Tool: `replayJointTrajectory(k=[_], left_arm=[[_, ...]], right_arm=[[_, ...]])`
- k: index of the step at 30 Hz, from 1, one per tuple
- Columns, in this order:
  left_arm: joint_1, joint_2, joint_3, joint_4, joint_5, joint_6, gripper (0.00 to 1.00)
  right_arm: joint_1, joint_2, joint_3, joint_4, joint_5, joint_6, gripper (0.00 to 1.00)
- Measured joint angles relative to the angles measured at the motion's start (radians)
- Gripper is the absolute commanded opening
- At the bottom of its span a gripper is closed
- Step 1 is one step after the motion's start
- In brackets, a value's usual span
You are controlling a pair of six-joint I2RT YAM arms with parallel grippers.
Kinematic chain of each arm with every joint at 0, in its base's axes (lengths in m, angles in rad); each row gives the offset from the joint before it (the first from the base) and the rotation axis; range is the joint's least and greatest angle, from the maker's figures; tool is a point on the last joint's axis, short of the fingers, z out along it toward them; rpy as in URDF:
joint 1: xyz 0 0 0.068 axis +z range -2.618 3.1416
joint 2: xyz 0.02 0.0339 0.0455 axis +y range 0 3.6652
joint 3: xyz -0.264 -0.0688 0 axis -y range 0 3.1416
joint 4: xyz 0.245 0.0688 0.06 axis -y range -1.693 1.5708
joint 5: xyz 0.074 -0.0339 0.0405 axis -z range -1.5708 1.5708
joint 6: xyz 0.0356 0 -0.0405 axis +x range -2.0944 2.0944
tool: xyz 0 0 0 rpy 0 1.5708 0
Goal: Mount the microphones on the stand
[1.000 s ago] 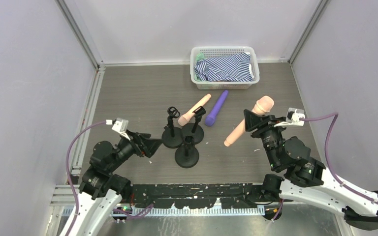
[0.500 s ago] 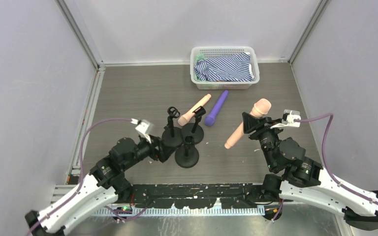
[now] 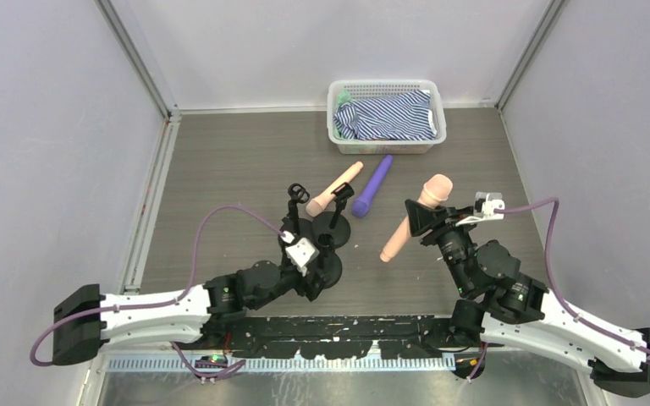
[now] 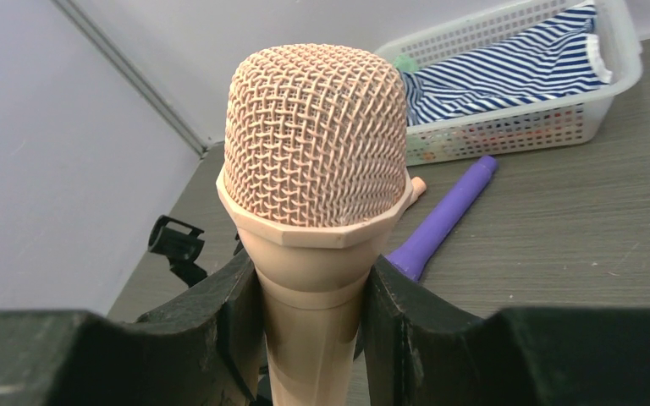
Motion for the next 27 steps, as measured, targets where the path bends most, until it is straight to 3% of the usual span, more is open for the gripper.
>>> replayJointTrajectory(k=[7,14,21,27], left_arm=[[-0.002,0.101,-0.05,0.268,-0.128,0.112,0.67],[-0.002,0.184,-0.055,0.422,-0.153,0.199,0.55],[-0.002,0.222,-0.054,0.47,-0.143,0.303,0.55],[0.002,0.166,-0.046,0.468,-0.126,0.365,0.58]], right_arm=[[0.0,-0.007,-0.002,0.022,-0.089,-0.022,0.01],[0.0,-0.018,-0.012,0.057,-0.136,-0.035,0.01],[0.0,-0.028,-0.013,0.064,-0.163,-0.045,0.01],[0.0,-0.032,-0.014,0.064,-0.183,-0.048,0.01]])
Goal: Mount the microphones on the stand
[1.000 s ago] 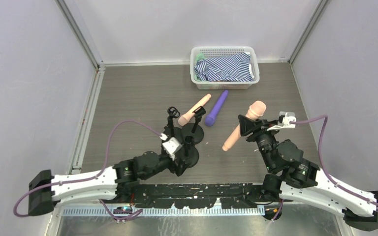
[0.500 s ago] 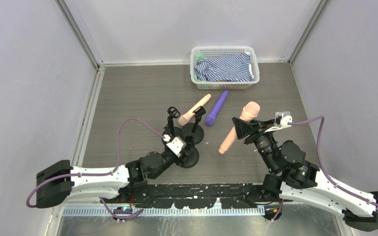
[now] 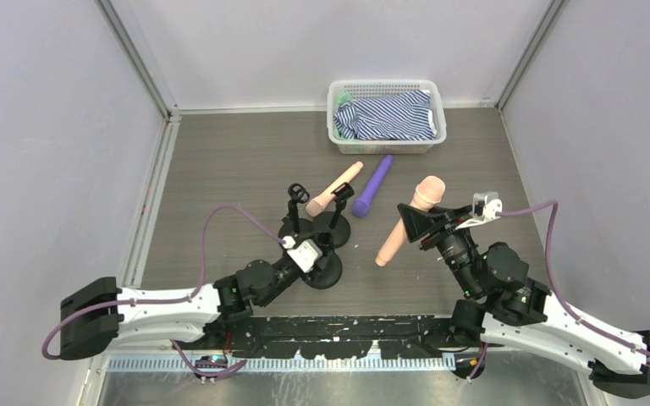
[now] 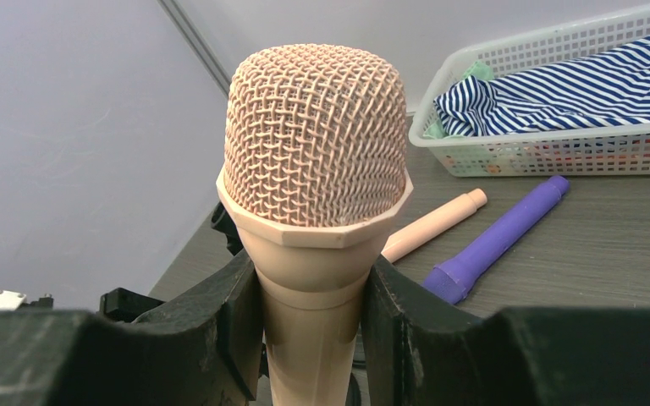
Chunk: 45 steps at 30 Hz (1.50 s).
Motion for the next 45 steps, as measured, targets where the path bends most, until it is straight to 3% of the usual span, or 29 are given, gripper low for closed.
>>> replayJointTrajectory(k=[13,17,20,25,29,45], left_arm=[[0.02,-0.058,0.022,-0.068,0.039,0.079,0.57],[0.035,-0.045,0.048,-0.086,0.056,0.102,0.51],[0.047,-0.027,0.069,-0.098,0.068,0.113,0.44],[0.063,0.001,0.101,-0.117,0.111,0.112,0.14],[0.051,0.011,0.125,-0.124,0.178,0.08,0.01],[0.066,0.014,0.129,-0.124,0.327,0.008,0.0]], right_arm=[[0.0,0.014,0.0,0.001,-0.029,-0.004,0.01],[0.0,0.016,0.0,0.001,-0.038,-0.004,0.01],[0.0,0.016,0.0,0.0,-0.046,-0.004,0.01],[0.0,0.015,0.0,0.0,-0.056,-0.004,0.01],[0.0,0.012,0.0,-0.003,-0.063,-0.006,0.01],[0.0,-0.059,0.0,-0.032,-0.122,-0.06,0.01]])
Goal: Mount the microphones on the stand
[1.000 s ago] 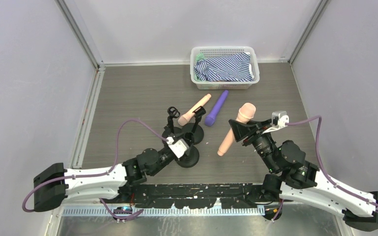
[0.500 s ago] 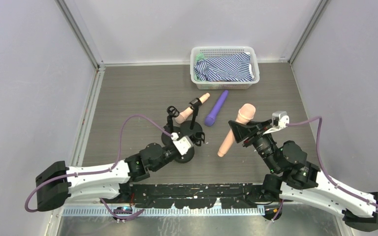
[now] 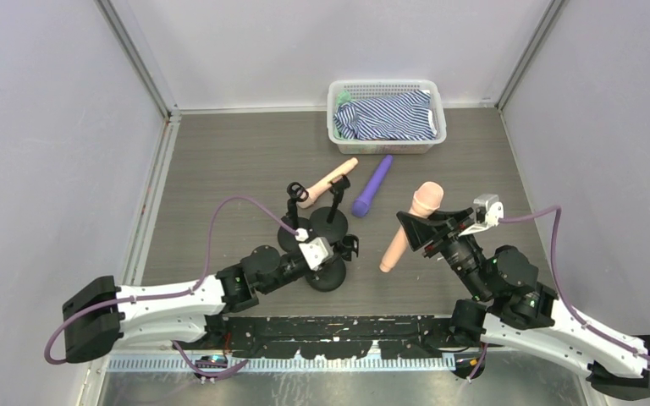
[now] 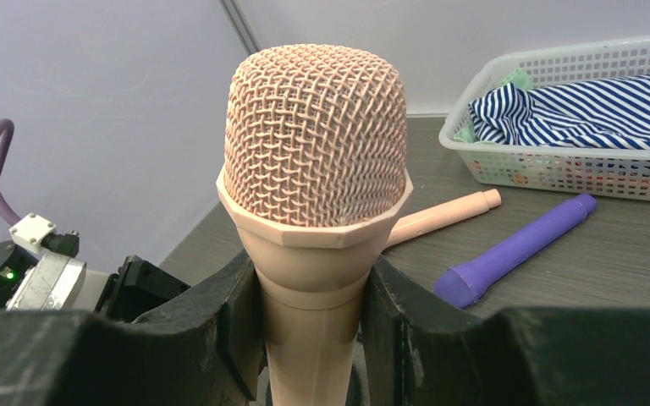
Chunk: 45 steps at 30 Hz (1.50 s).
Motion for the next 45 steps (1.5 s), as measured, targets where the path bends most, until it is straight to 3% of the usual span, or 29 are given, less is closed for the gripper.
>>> replayJointTrajectory(k=[5,11,19,26,33,38,45], left_arm=[[0.0,0.076,0.024,0.056,0.011,-0.06,0.0],[-0.008,0.275,0.177,0.069,-0.064,-0.135,0.01],[-0.073,0.512,0.339,0.184,-0.401,-0.174,0.01],[-0.158,0.717,0.404,0.432,-0.634,-0.082,0.3],[-0.214,0.762,0.349,0.615,-0.69,-0.042,0.66],[-0.215,0.762,0.312,0.653,-0.679,-0.042,0.77],[-0.196,0.757,0.297,0.658,-0.598,-0.029,0.79]], right_arm=[[0.0,-0.014,0.003,-0.038,-0.005,-0.004,0.01],[0.0,-0.046,0.042,-0.119,0.062,-0.021,0.01],[0.0,-0.115,0.189,-0.263,0.217,-0.063,0.01],[-0.001,-0.179,0.191,-0.325,0.266,-0.055,0.01],[-0.001,-0.179,0.191,-0.366,0.27,-0.054,0.01],[-0.001,-0.178,0.191,-0.381,0.268,-0.054,0.01],[-0.001,-0.174,0.204,-0.404,0.258,-0.053,0.01]])
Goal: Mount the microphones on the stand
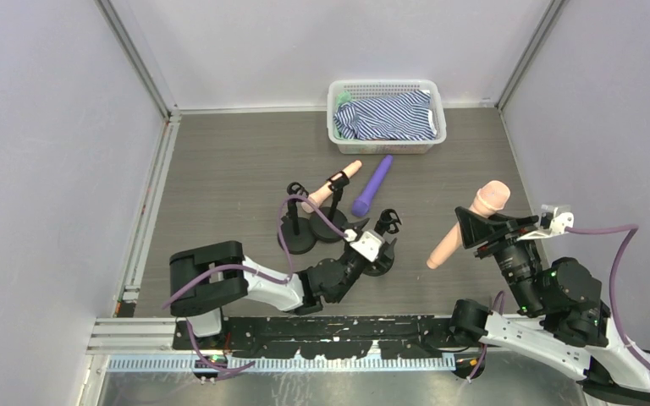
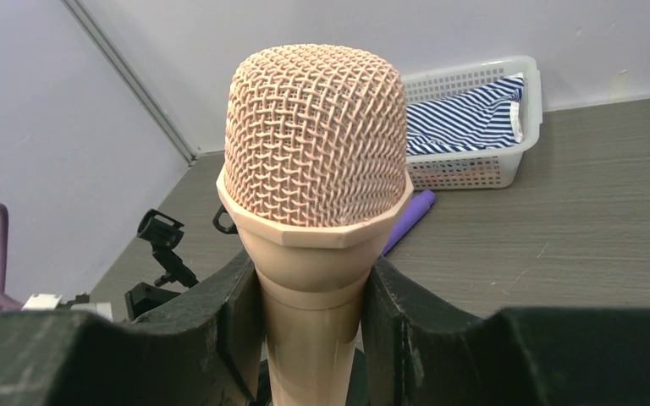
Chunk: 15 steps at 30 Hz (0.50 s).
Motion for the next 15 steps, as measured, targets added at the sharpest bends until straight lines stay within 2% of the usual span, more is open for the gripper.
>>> replayJointTrajectory(k=[4,8,15], left_arm=[[0.047,-0.014,-0.002,-0.006,0.085,-0.015,0.77],[0.099,-0.022,-0.003,-0.005,0.171,-0.019,0.7],[0.151,-0.012,0.0,-0.007,0.339,-0.023,0.63]], right_arm=[[0.0,0.0,0.024,-0.017,-0.014,0.0,0.01],[0.0,0.019,0.043,-0.035,-0.031,0.0,0.01],[0.0,0.125,0.122,-0.117,-0.085,0.0,0.01]])
